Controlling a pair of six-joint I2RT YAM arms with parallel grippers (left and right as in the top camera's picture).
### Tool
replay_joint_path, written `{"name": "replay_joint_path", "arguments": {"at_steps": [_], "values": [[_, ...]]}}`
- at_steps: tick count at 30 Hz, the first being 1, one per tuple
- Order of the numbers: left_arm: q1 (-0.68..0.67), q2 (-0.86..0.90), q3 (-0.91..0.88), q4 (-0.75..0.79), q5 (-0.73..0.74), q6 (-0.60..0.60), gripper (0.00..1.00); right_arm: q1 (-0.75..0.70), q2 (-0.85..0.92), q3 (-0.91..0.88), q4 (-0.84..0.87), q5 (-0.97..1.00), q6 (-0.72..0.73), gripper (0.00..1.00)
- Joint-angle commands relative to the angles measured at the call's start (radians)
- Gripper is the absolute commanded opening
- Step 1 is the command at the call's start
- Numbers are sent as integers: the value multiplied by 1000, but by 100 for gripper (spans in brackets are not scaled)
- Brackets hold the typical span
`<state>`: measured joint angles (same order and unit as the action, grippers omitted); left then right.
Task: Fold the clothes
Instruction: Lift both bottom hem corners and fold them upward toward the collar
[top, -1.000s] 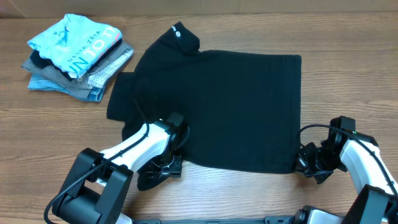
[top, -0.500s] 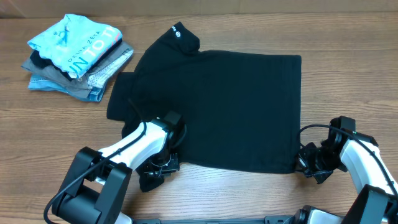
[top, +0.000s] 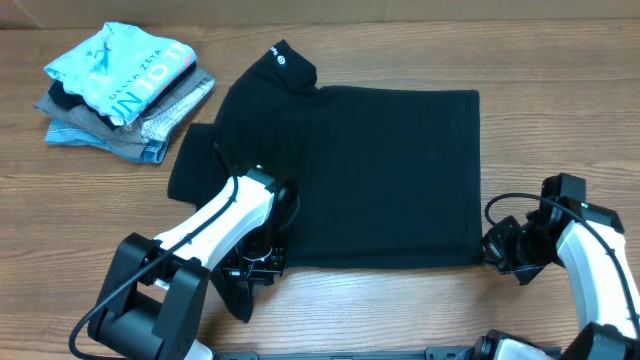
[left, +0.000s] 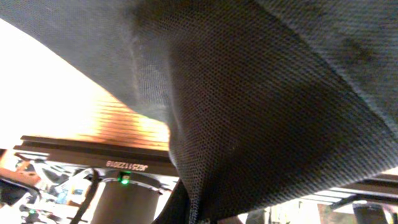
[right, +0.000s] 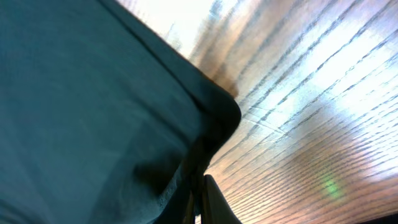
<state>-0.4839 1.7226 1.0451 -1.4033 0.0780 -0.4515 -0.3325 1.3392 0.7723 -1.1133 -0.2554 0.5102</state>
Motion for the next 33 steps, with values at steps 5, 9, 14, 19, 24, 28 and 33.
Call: {"name": "replay_joint_path", "arguments": {"at_steps": [5, 9, 14, 19, 24, 28, 33], "values": [[1, 3, 72, -41, -61, 64, 4, 4, -28, 29, 5, 6, -13, 4], [4, 3, 83, -37, -84, 71, 4, 4, -28, 29, 61, -55, -13, 4], [40, 3, 113, -21, -122, 70, 4, 4, -28, 29, 141, -231, -6, 4], [70, 3, 148, -5, -137, 91, 4, 4, -28, 29, 185, -236, 45, 4], [71, 3, 162, 40, -146, 146, 4, 4, -28, 29, 273, -238, 45, 4], [72, 3, 165, 82, -192, 161, 4, 4, -27, 29, 386, -262, 82, 4], [72, 3, 168, 135, -251, 182, 4, 4, -11, 29, 474, -262, 149, 4]]}}
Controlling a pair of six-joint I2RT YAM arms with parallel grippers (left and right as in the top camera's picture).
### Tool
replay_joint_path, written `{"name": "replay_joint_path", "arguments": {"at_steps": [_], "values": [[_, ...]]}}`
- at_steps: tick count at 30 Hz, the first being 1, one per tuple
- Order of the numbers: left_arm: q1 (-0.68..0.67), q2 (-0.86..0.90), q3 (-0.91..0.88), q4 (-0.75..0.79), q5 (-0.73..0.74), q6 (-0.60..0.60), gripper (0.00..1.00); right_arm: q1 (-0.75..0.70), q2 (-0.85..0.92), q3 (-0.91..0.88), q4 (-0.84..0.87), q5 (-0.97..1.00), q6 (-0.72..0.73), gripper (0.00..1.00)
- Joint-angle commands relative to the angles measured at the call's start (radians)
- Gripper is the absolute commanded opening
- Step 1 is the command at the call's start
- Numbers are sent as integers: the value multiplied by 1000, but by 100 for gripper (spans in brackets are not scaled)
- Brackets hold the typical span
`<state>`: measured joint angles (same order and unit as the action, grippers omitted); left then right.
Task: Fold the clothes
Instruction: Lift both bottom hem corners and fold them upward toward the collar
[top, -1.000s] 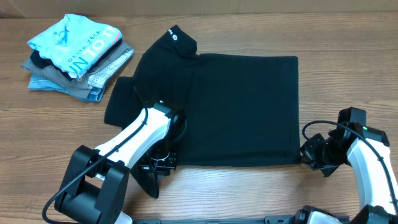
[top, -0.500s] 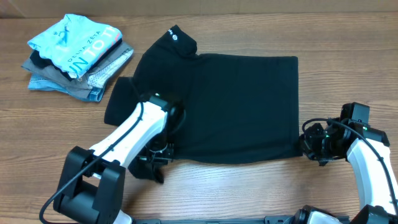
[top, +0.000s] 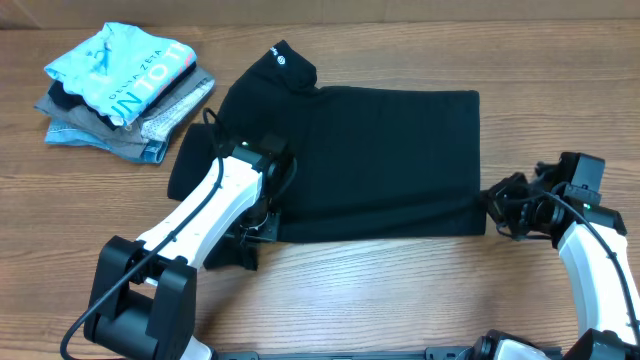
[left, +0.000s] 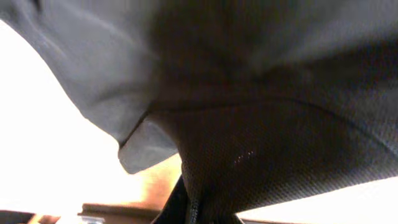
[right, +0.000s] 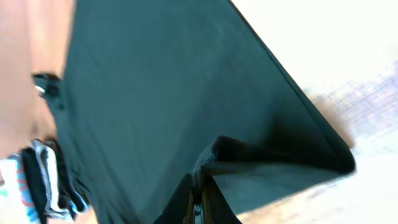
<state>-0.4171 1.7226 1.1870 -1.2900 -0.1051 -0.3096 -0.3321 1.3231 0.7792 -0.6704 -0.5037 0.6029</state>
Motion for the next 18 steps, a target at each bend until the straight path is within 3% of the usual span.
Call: {"name": "replay_joint_path", "arguments": {"at_steps": [1, 18], "values": [[5, 3, 27, 40, -72, 57, 4, 4, 9, 22, 44, -14, 64, 4], [6, 3, 28, 323, -270, 124, 4, 4, 97, 22, 156, -7, 109, 4]]}}
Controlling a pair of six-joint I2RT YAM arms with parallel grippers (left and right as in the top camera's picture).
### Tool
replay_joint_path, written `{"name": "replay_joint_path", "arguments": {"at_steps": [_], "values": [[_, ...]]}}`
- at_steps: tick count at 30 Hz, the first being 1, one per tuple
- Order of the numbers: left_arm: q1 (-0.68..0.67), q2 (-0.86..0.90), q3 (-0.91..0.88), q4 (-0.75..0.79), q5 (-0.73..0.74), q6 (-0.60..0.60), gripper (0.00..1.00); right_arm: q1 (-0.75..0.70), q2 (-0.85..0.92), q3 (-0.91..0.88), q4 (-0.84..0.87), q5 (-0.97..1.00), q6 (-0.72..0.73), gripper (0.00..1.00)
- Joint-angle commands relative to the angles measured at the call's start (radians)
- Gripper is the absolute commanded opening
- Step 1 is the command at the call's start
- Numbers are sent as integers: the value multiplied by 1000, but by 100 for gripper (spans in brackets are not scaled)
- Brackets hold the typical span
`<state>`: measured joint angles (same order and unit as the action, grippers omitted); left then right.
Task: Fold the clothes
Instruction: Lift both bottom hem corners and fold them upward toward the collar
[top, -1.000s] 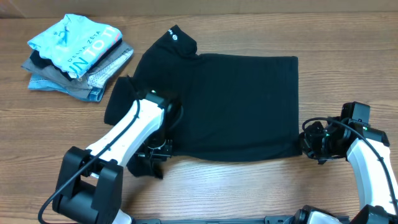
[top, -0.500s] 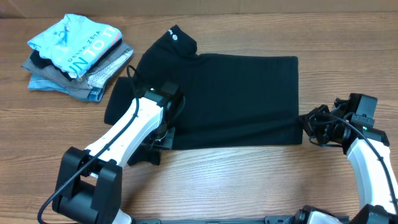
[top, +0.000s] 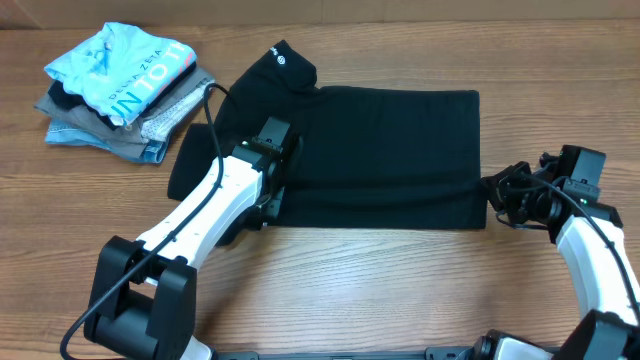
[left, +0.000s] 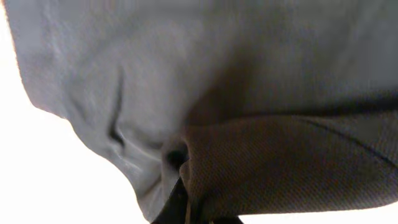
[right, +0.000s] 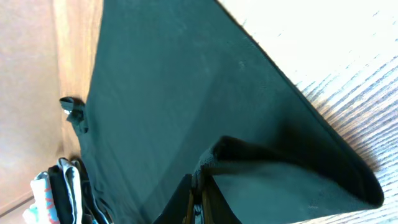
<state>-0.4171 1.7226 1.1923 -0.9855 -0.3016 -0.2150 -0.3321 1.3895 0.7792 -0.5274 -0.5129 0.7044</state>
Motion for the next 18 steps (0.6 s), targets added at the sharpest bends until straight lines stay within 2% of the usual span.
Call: {"name": "replay_joint_path", "arguments": {"at_steps": [1, 7, 12, 13, 14, 15, 16, 17, 18], "values": [[7, 3, 23, 34, -76, 38, 4, 4, 42, 22, 19, 2, 7, 4], [8, 3, 23, 90, -76, 55, 5, 4, 88, 21, 83, -7, 7, 4], [8, 3, 23, 101, -76, 55, 11, 4, 93, 22, 123, -17, 7, 4], [8, 3, 23, 103, -76, 55, 14, 4, 93, 21, 136, -18, 7, 9], [8, 3, 23, 105, -76, 55, 22, 4, 93, 22, 151, -20, 6, 22], [8, 3, 23, 108, -76, 55, 37, 4, 93, 21, 172, -30, 2, 41], [8, 3, 23, 108, -76, 55, 45, 4, 93, 22, 187, -42, -4, 51], [8, 3, 23, 106, -84, 55, 58, 4, 93, 22, 211, -65, -32, 61], [9, 3, 23, 100, -84, 55, 64, 1, 93, 22, 217, -73, -53, 64]]}}
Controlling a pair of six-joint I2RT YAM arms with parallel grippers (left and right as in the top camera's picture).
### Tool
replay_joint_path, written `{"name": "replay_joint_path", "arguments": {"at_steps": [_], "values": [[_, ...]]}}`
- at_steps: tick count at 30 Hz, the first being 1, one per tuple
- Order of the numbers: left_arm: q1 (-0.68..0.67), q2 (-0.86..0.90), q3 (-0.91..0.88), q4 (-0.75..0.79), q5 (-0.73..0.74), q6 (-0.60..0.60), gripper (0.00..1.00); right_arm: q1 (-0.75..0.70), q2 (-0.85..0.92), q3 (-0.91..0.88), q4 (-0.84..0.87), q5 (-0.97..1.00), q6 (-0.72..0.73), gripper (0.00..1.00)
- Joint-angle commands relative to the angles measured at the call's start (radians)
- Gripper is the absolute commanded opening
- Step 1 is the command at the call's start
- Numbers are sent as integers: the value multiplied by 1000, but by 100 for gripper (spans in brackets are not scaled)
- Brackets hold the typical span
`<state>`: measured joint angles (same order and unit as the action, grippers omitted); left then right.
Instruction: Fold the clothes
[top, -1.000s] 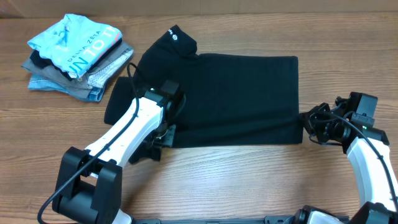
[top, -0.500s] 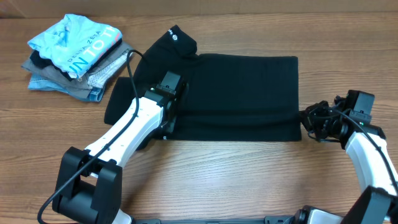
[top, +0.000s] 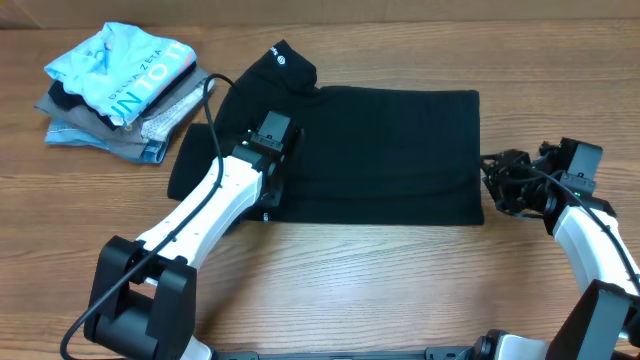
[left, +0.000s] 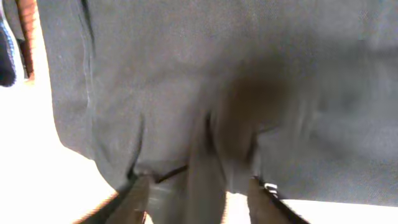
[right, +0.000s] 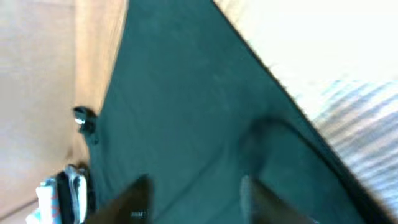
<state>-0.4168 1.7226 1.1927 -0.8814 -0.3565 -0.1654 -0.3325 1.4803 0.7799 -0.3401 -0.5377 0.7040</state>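
A black shirt (top: 380, 155) lies flat mid-table, its front part folded up over itself, collar (top: 283, 62) at the back left. My left gripper (top: 272, 190) is over the shirt's left front edge; in the left wrist view it (left: 202, 202) is open, with a ridge of cloth (left: 208, 168) lying loose between the fingers (left: 138, 200). My right gripper (top: 497, 190) is at the shirt's right edge; in the right wrist view it (right: 196, 202) is open above the cloth (right: 205, 112), holding nothing.
A stack of folded clothes (top: 120, 90), a light blue printed shirt on top, sits at the back left. A black sleeve (top: 190, 160) spreads out left of my left arm. Bare wood table (top: 400, 290) runs along the front.
Both grippers have opened and let go of the shirt's folded-over edge. The left one moved slightly farther back; the fold now lies flat on the shirt.
Both grippers were shut on the shirt's front corners near the table's front. Later they held those corners farther back, over the shirt, the front edge doubled up. Now the corners are let go and the shirt lies shorter front to back.
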Motion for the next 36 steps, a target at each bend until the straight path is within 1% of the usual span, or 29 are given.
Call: {"name": "replay_joint_path", "arguments": {"at_steps": [1, 4, 9, 11, 14, 17, 22, 26, 28, 29, 32, 33, 34, 36], "values": [[10, 3, 22, -10, -28, 5, 69, -1, 1, 21, 28, -48, -61, 65], [13, 3, 22, -55, -3, 4, 78, -5, 1, 21, -8, -51, -108, 68], [13, 3, 23, -167, 118, 5, 82, -5, 1, 21, -89, -79, -170, 68], [13, 3, 23, -193, 121, 1, 82, -5, 1, 21, -122, -77, -192, 68], [16, 4, 21, -177, 113, 3, 82, -5, 1, 21, -163, -78, -216, 68], [26, 6, 20, -114, 114, 56, 81, -5, 1, 21, -181, -78, -225, 68], [48, 29, 20, -80, 114, 107, 65, -5, 1, 21, -192, -78, -230, 68], [52, 80, 20, -62, 114, 160, 63, -5, 1, 21, -193, -78, -230, 68], [52, 99, 20, -49, 114, 163, 62, -5, 1, 21, -193, -78, -230, 68], [51, 106, 20, -45, 114, 163, 59, -5, 1, 21, -193, -78, -230, 68], [51, 110, 21, -44, 110, 163, 43, -5, 1, 21, -193, -78, -230, 68], [52, 109, 22, -44, 100, 163, 36, -5, 1, 21, -193, -78, -230, 68], [52, 110, 25, -45, 81, 163, 24, -5, 1, 21, -193, -78, -230, 68], [52, 110, 36, -45, 27, 163, 10, -5, 1, 21, -193, -78, -230, 68]]}}
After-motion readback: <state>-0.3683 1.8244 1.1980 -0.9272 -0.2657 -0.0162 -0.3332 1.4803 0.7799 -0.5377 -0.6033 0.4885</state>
